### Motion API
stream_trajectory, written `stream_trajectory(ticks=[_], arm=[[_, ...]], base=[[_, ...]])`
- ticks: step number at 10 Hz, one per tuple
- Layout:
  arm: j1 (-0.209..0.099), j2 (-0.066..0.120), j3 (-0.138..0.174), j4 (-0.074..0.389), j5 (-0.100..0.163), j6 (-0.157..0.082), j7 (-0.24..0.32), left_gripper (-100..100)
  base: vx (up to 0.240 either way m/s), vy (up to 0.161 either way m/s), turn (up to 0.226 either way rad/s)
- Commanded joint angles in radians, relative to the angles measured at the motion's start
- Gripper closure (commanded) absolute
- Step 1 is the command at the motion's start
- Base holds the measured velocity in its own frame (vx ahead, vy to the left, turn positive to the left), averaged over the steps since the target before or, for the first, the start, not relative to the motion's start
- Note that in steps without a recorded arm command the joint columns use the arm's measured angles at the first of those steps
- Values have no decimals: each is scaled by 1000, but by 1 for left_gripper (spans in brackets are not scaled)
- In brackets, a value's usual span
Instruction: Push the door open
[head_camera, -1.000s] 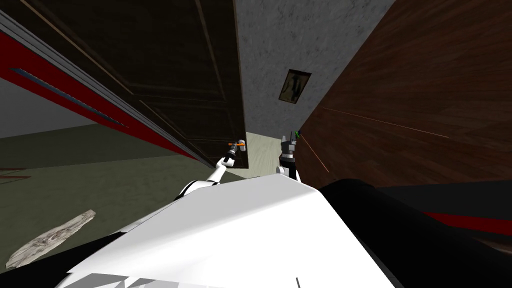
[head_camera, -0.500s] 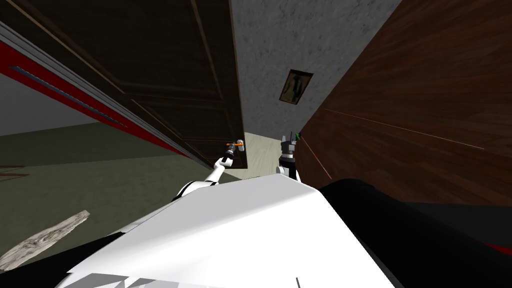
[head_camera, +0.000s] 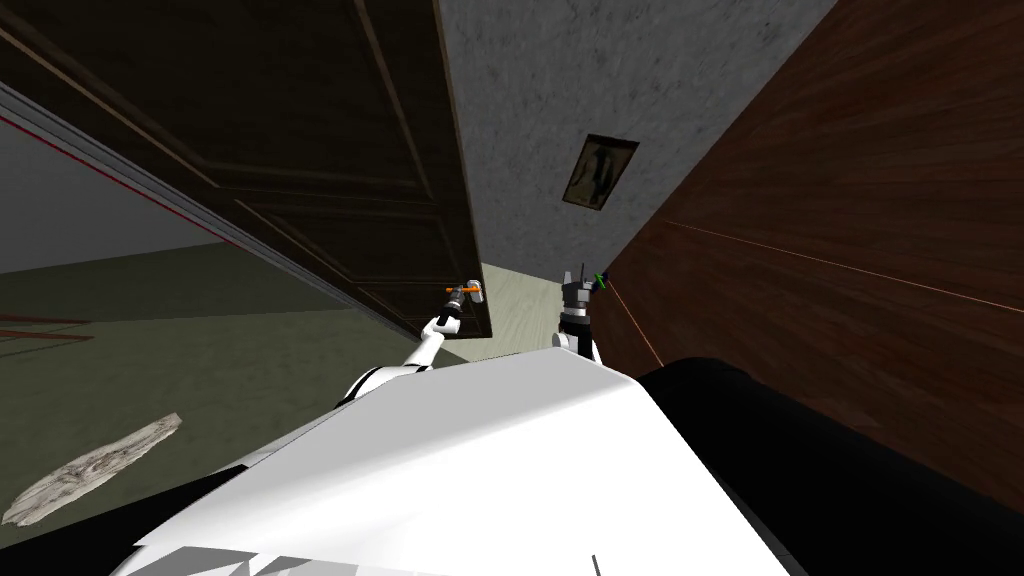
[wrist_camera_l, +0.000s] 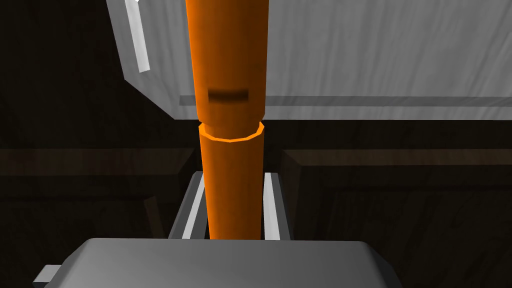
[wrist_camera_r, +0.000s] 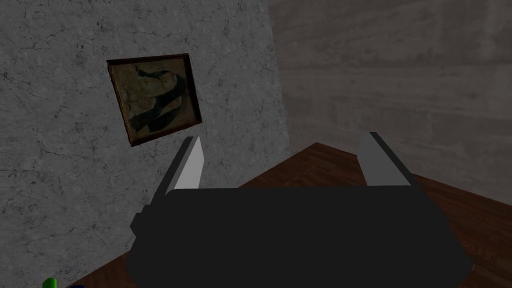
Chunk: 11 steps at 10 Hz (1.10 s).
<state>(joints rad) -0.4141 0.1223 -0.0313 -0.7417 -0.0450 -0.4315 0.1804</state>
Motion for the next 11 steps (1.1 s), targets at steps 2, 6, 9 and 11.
stream_trajectory(ticks=[2, 6, 9, 11], arm=[[-6, 16, 30, 6, 10, -3, -6, 100], [-2, 35, 73, 8, 25, -3, -12, 100], [0, 44, 95, 9, 34, -3, -15, 100], [1, 54, 110, 16, 38, -4, -19, 100]], base=[[131, -147, 57], [136, -170, 81], [137, -149, 59], [90, -53, 53]])
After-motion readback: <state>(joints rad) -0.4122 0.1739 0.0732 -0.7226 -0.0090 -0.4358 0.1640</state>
